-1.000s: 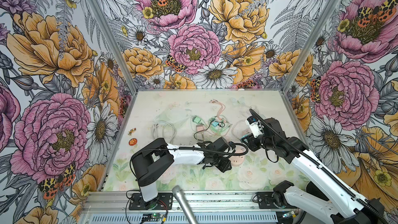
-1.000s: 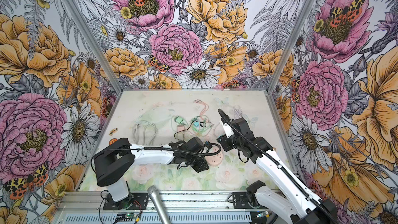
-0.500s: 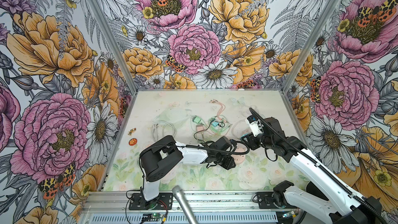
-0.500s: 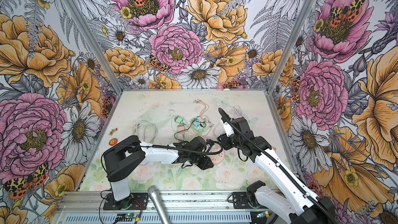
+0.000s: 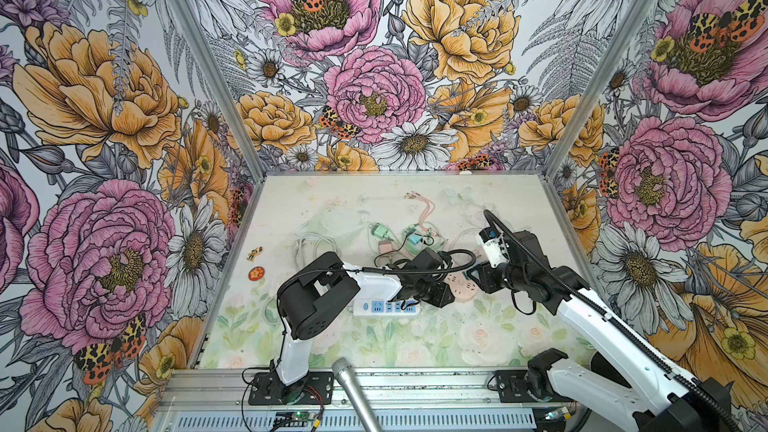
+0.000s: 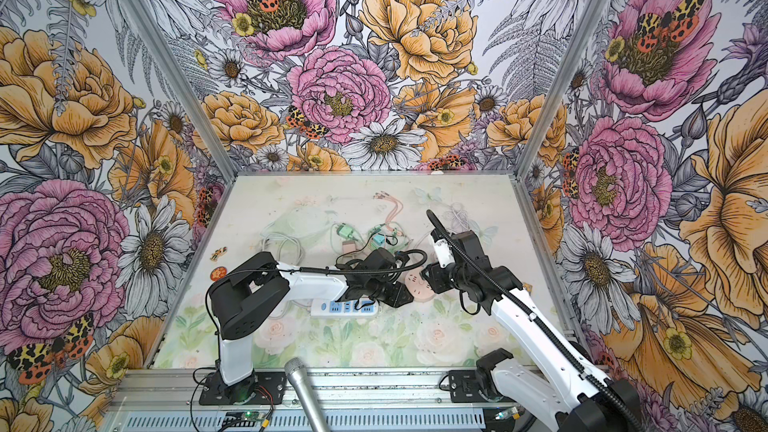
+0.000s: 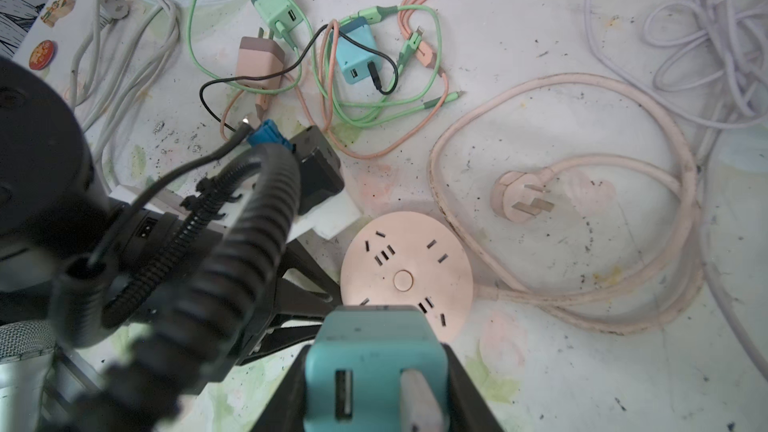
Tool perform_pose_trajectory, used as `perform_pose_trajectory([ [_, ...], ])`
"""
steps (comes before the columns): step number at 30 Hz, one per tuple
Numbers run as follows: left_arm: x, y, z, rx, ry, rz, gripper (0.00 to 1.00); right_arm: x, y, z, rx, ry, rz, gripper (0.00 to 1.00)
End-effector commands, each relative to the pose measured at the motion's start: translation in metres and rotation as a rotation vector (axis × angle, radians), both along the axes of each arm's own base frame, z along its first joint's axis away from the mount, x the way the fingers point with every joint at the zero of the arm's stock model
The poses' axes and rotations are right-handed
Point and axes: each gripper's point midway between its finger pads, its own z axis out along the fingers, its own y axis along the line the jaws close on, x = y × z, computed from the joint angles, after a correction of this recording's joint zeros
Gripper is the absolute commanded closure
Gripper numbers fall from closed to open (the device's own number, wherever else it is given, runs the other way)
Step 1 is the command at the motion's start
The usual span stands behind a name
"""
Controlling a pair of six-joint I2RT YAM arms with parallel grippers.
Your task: Insert the plug
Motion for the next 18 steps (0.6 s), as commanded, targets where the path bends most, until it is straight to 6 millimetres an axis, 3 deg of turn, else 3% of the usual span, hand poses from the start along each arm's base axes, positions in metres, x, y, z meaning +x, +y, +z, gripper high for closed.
perform_pose_trajectory([
  [1,0.025,0.003,0.014,-0.022,-0.052,0.038,0.75,0.006,0.006,0.007,0.1,0.009,-0.076,1.0],
  [8,0.015,0.02,0.034,0.03,-0.091,-0.018,0.75,0.01,-0.023,-0.02,0.129,0.087,-0.419,1.0],
  [9,0.014,0.023,0.047,0.029,-0.113,-0.025,0.75,0.009,-0.028,-0.022,0.116,0.072,-0.447,1.0],
  [13,0.011,0.037,0.057,0.052,-0.13,-0.04,0.74,0.005,-0.046,-0.024,0.124,0.052,-0.577,1.0],
  [18,0.012,0.04,0.063,0.047,-0.136,-0.034,0.74,0.007,-0.051,-0.023,0.115,0.031,-0.63,1.0],
])
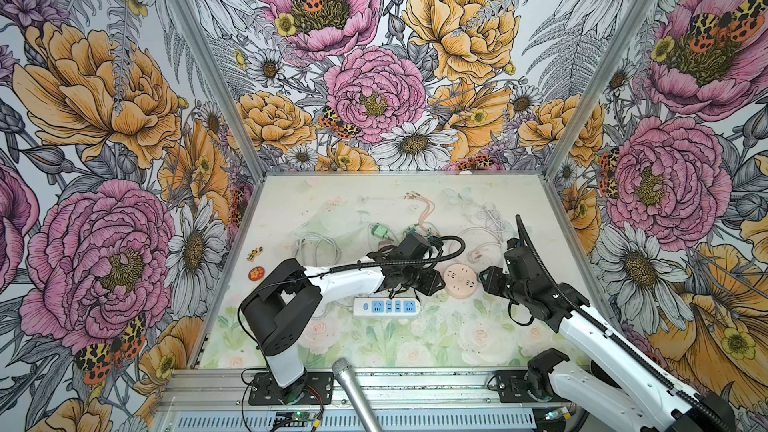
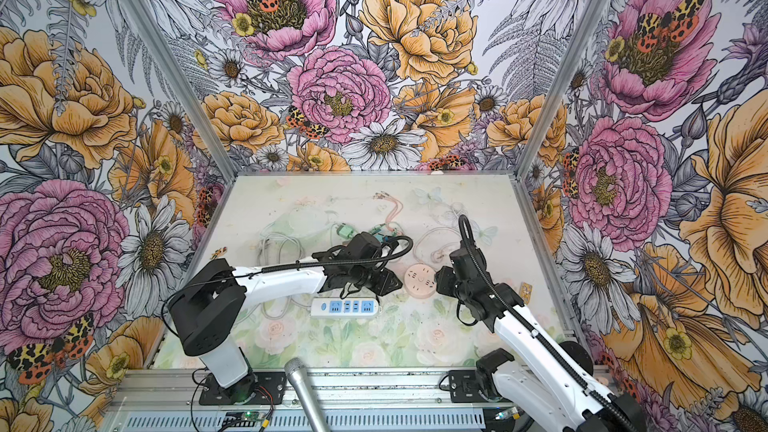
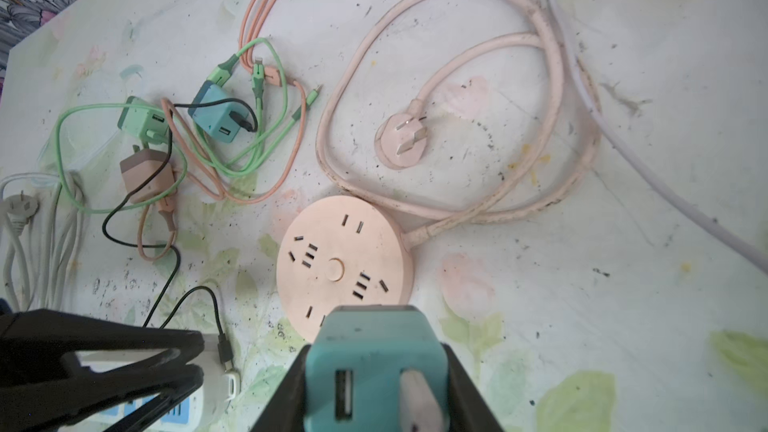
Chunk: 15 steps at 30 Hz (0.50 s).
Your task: Insert the plug
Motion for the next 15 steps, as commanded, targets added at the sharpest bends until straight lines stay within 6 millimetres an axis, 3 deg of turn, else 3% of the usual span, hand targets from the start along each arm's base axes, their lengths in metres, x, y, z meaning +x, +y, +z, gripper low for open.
perform_pose_trajectory([
  [1,0.005,0.007,0.0,0.036,-0.023,0.0,0.74,0.009,-0.006,0.009,0.003,-0.043,-0.089,1.0],
  [10,0.015,0.014,0.005,0.055,-0.03,0.032,0.74,0.014,-0.001,0.0,-0.003,0.002,-0.195,1.0],
  [15,0.023,0.022,0.011,0.058,-0.052,0.042,0.74,0.021,0.016,0.01,-0.03,-0.023,-0.173,1.0],
])
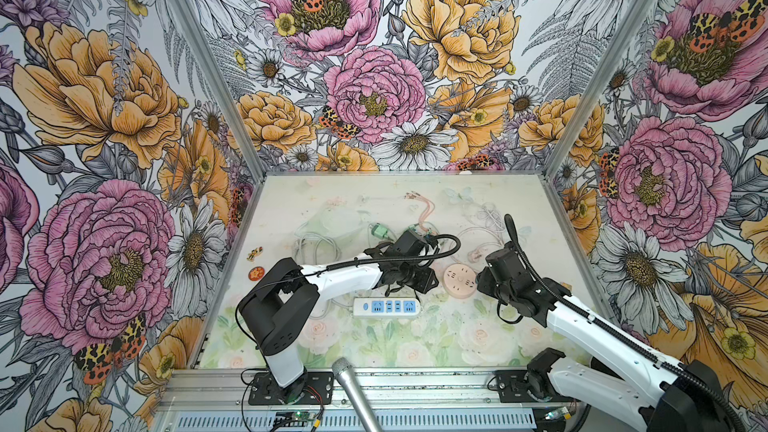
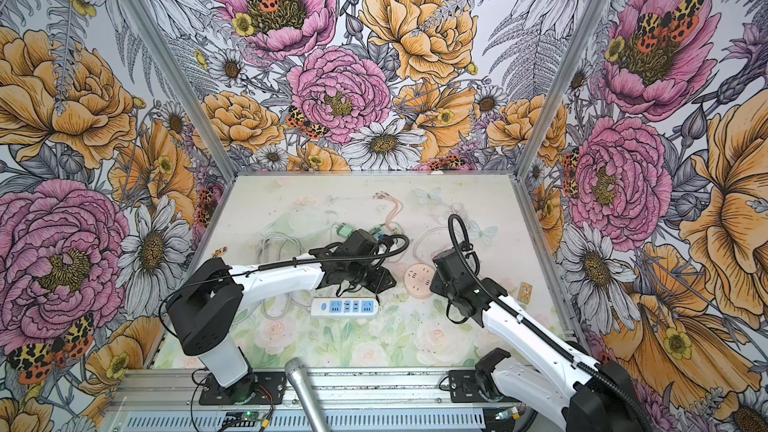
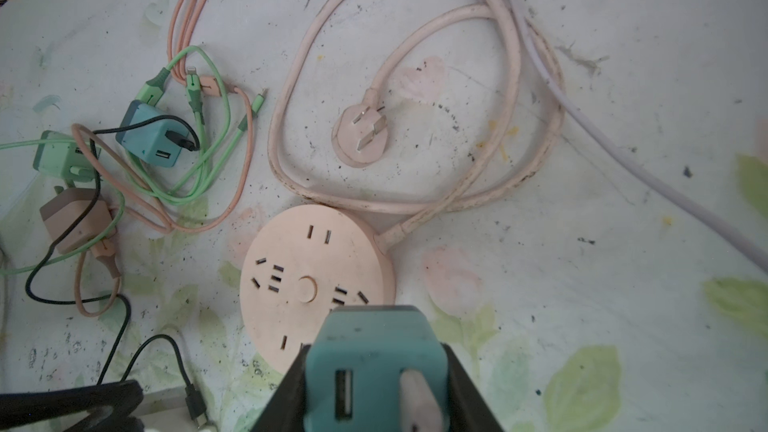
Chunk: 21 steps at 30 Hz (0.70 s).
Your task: Insert the plug
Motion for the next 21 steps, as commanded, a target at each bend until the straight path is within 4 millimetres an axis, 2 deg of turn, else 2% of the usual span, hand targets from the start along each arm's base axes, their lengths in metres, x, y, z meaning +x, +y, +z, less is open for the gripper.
perform_pose_trajectory([
  [1,0.015,0.005,0.02,-0.007,-0.065,0.014,0.74,0.02,0.011,0.029,0.017,-0.085,-0.036,1.0],
  [7,0.025,0.01,0.025,-0.003,-0.099,0.025,0.74,0.024,0.026,0.025,-0.008,-0.06,0.002,1.0],
  [16,0.034,0.007,0.033,-0.03,-0.109,-0.008,0.74,0.014,0.013,0.025,-0.032,-0.119,0.029,1.0],
  [21,0.035,0.014,0.033,-0.02,-0.115,-0.011,0.74,0.017,0.031,0.025,-0.032,-0.132,0.164,1.0],
])
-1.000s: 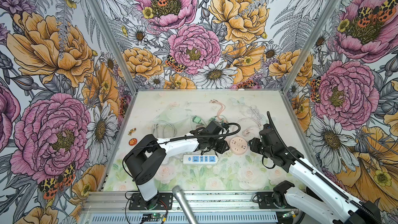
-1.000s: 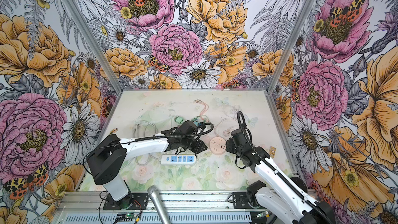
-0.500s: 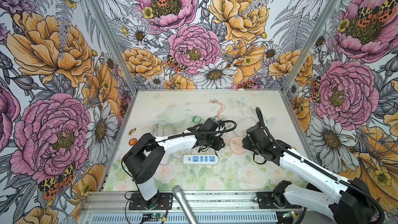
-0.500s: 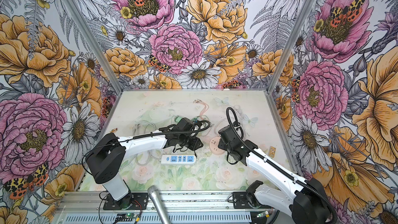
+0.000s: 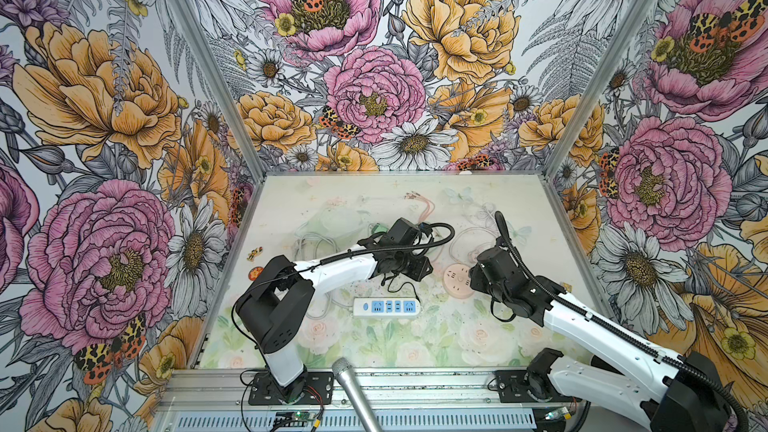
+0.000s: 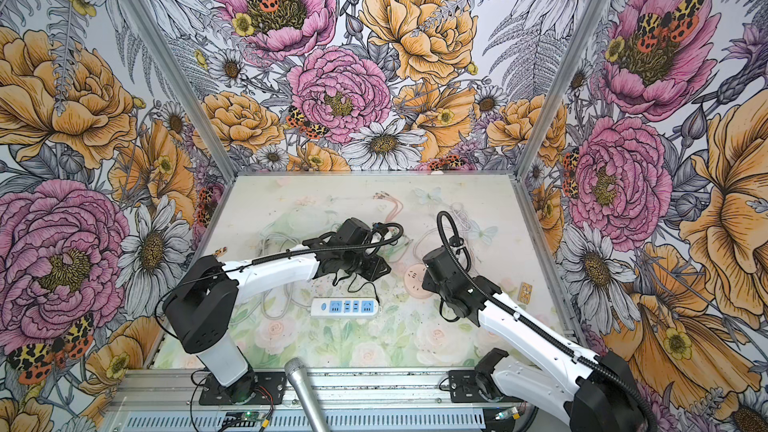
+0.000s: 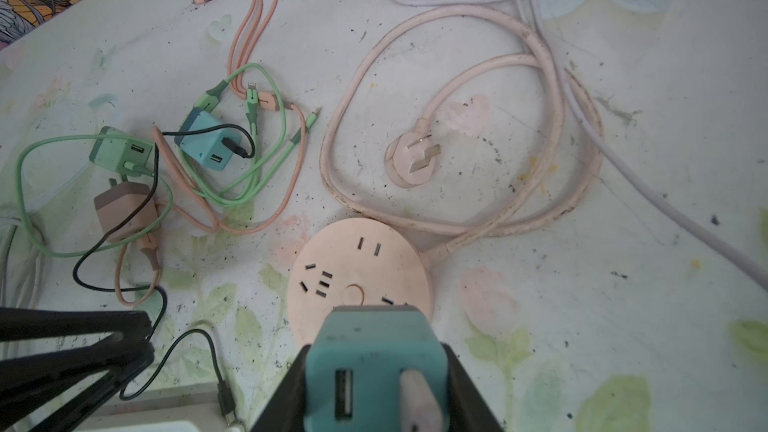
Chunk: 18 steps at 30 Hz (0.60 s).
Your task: Insert the plug
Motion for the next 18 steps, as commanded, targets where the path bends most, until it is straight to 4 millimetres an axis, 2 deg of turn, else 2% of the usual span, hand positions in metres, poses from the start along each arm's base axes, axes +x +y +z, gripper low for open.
perform_pose_trajectory([
  [1,0.003,0.001,0.016,-0.027,-0.035,-0.023,0.74,0.009,0.017,0.006,-0.006,-0.036,0.106,1.0],
  [5,0.003,0.003,0.015,-0.023,-0.034,-0.018,0.74,0.01,0.032,-0.011,-0.016,0.032,0.185,1.0],
  [9,0.002,0.004,0.015,-0.023,-0.032,-0.014,0.74,0.012,0.034,-0.023,-0.033,0.068,0.181,1.0],
  [18,-0.002,0.01,0.011,-0.012,-0.022,-0.001,0.74,0.015,0.027,-0.017,-0.046,0.032,0.151,1.0],
])
